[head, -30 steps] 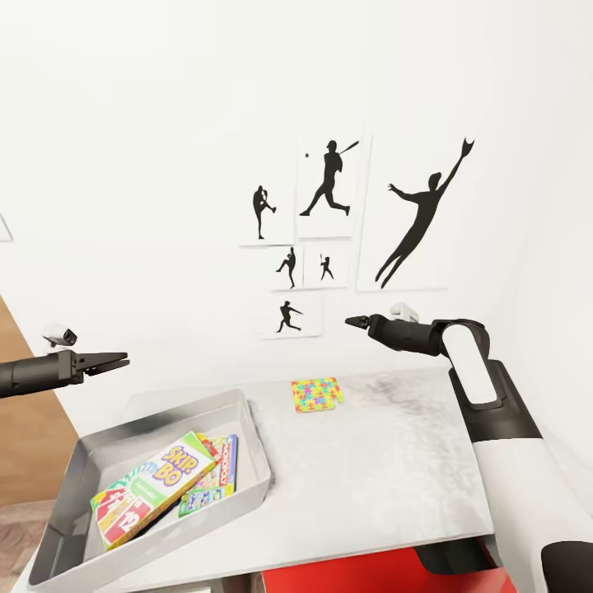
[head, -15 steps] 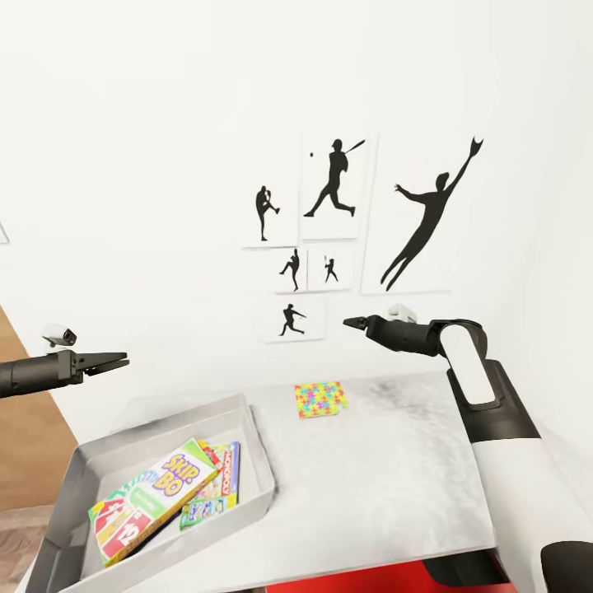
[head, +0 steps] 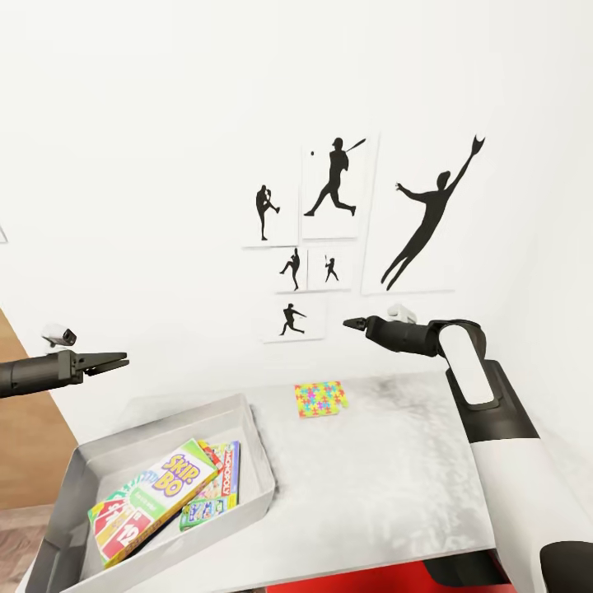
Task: Put all the toys in the child's room - the three board games (two on the bed and one on the table), the two jigsaw puzzles on the table, and the tennis ball on the table - inside the toy box on the table in the child's room.
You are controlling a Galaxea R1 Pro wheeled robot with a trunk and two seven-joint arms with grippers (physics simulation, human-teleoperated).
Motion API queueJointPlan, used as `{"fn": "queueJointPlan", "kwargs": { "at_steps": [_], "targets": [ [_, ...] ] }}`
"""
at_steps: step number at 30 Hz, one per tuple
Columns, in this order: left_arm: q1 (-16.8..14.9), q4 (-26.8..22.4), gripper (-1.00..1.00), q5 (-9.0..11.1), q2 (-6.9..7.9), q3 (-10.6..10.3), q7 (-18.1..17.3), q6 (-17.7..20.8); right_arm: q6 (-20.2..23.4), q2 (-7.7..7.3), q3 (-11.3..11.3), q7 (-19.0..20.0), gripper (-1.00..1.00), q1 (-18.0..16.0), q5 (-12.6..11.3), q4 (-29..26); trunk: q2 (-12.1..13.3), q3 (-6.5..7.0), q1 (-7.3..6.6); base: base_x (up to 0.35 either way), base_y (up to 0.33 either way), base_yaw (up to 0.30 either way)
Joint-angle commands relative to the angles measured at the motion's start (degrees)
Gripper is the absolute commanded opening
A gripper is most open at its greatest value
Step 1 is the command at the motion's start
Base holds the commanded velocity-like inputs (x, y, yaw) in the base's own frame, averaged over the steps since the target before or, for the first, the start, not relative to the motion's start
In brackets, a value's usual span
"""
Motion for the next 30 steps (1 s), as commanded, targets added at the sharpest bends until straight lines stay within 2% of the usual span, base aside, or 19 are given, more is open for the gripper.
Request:
{"fn": "queueJointPlan", "kwargs": {
  "at_steps": [1,20,26,30],
  "targets": [
    [-0.1,0.0,1.0,0.0,0.02,0.0,-0.2,0.6,0.1,-0.04,0.1,-0.6,1.0,-0.1,-0.6,0.0,-0.1,-0.21,0.04,0.0,0.0,0.0],
    [0.0,0.0,1.0,0.0,0.02,0.0,-0.2,0.6,0.1,0.25,0.1,-0.9,1.0,-0.1,-0.5,-0.1,-0.1,-1.14,0.04,0.0,0.0,0.0],
    [0.0,0.0,1.0,0.0,0.02,0.0,-0.2,0.6,0.1,0.43,0.1,-4.1,1.0,-0.1,-0.7,-0.1,-0.1,-1.14,0.04,0.0,0.0,0.0],
    [0.0,0.0,1.0,0.0,0.02,0.0,-0.2,0.6,0.1,0.51,0.1,-4.4,1.0,-0.1,-0.8,-0.1,-0.1,-1.14,0.04,0.0,0.0,0.0]
  ]
}}
